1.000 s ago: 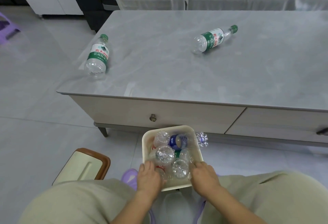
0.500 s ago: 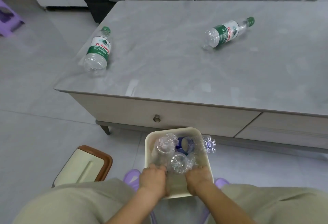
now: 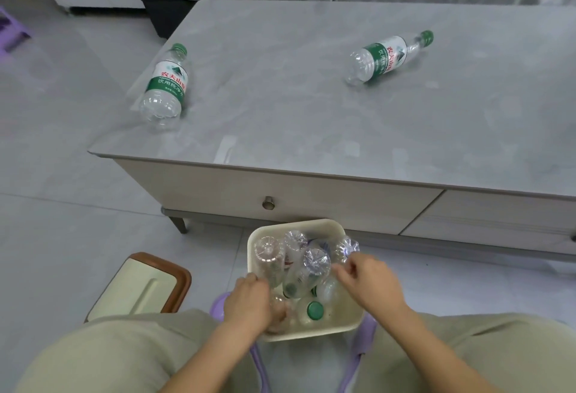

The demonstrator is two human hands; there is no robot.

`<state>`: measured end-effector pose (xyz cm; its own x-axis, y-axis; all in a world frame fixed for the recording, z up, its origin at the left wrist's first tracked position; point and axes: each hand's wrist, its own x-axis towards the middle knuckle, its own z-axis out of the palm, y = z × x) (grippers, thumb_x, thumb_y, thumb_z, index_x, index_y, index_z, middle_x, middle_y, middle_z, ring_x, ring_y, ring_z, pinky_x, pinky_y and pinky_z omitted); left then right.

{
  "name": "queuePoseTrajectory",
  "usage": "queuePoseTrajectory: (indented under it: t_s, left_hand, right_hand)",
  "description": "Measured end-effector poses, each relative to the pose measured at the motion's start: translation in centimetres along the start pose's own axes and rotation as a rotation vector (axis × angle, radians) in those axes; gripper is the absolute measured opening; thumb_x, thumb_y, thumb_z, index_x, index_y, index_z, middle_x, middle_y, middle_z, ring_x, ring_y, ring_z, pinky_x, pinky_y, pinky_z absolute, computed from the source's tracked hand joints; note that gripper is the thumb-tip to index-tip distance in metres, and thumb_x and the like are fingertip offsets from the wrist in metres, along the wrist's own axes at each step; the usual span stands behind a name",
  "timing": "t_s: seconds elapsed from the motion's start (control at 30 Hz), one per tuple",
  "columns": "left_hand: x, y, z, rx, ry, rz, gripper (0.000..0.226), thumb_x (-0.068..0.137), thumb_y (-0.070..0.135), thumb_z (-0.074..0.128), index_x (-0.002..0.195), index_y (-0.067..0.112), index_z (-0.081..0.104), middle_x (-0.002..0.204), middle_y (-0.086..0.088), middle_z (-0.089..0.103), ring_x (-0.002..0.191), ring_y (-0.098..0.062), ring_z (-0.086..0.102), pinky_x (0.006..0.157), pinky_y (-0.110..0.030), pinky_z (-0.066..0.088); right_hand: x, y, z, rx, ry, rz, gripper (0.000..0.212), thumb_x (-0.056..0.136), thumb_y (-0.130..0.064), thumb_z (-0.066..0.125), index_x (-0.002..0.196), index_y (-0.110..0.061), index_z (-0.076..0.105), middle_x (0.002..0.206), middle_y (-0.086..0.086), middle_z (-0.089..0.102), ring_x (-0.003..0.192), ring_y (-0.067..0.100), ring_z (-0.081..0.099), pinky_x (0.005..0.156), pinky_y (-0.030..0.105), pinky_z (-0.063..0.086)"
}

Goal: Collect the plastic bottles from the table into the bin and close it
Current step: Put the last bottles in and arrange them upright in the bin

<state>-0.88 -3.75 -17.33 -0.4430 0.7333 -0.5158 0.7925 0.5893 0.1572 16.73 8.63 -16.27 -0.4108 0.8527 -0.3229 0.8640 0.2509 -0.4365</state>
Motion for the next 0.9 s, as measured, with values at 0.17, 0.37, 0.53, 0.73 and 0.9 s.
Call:
queuePoseTrajectory:
  t_s: [0.17,0.37,0.53,0.73,0.9]
  left_hand:
    - [1.2,-3.6,-10.9,-0.362,0.664,0.12,0.02,0.085,0.034,0.062,0.092,0.016,0.062,0.094,0.002,0.053,0.094,-0.023,0.057,0.077,-0.033,0.043]
    - [9.2,-8.1,-25.9,-0.525,0.998,-0.135,0.078,0.073,0.034,0.071,0.137,0.008,0.034,0.137,-0.019,0.039,0.126,-0.038,0.037,0.103,-0.042,0.031]
    - [14.7,-9.8,-27.8,-0.566,0.708,-0.235,0.085,0.075,0.044,0.065,0.145,0.025,0.021,0.138,-0.019,0.038,0.111,-0.042,0.052,0.091,-0.043,0.042]
    - [11.9,-7.1,-26.4,-1.05,0.793,-0.015,0.069,0.065,0.038,0.064,0.13,0.026,0.046,0.117,-0.007,0.061,0.095,-0.03,0.062,0.074,-0.04,0.052]
    - [4.7,-3.1,-20.8,-1.532,0.62,0.246,0.053,0.082,0.021,0.068,0.13,0.028,0.048,0.116,-0.008,0.064,0.091,-0.025,0.064,0.078,-0.044,0.049]
  right_hand:
    - [0.8,2.0,-2.2,0.222,0.083,0.062,0.028,0.085,-0.039,0.061,0.062,-0.027,0.048,0.062,-0.009,0.058,0.063,0.019,0.054,0.059,0.033,0.042]
    - [0.7,0.4,-2.1,0.255,0.063,-0.017,0.016,0.083,-0.035,0.064,0.076,-0.041,0.052,0.078,-0.01,0.064,0.066,0.006,0.059,0.066,0.031,0.045]
    - [-0.4,-0.1,-3.8,0.23,0.099,-0.051,0.018,0.081,-0.033,0.068,0.079,-0.044,0.053,0.076,-0.013,0.062,0.08,0.001,0.056,0.064,0.026,0.047]
    - [5.4,-4.0,-15.7,0.149,0.502,-0.228,0.003,0.085,-0.026,0.061,0.085,-0.025,0.063,0.075,-0.007,0.063,0.067,0.018,0.059,0.066,0.039,0.051]
    - [16.8,-8.2,-21.4,-0.29,0.408,-0.186,0.052,0.083,-0.03,0.061,0.129,-0.015,0.041,0.127,0.012,0.044,0.108,0.035,0.054,0.075,0.041,0.045]
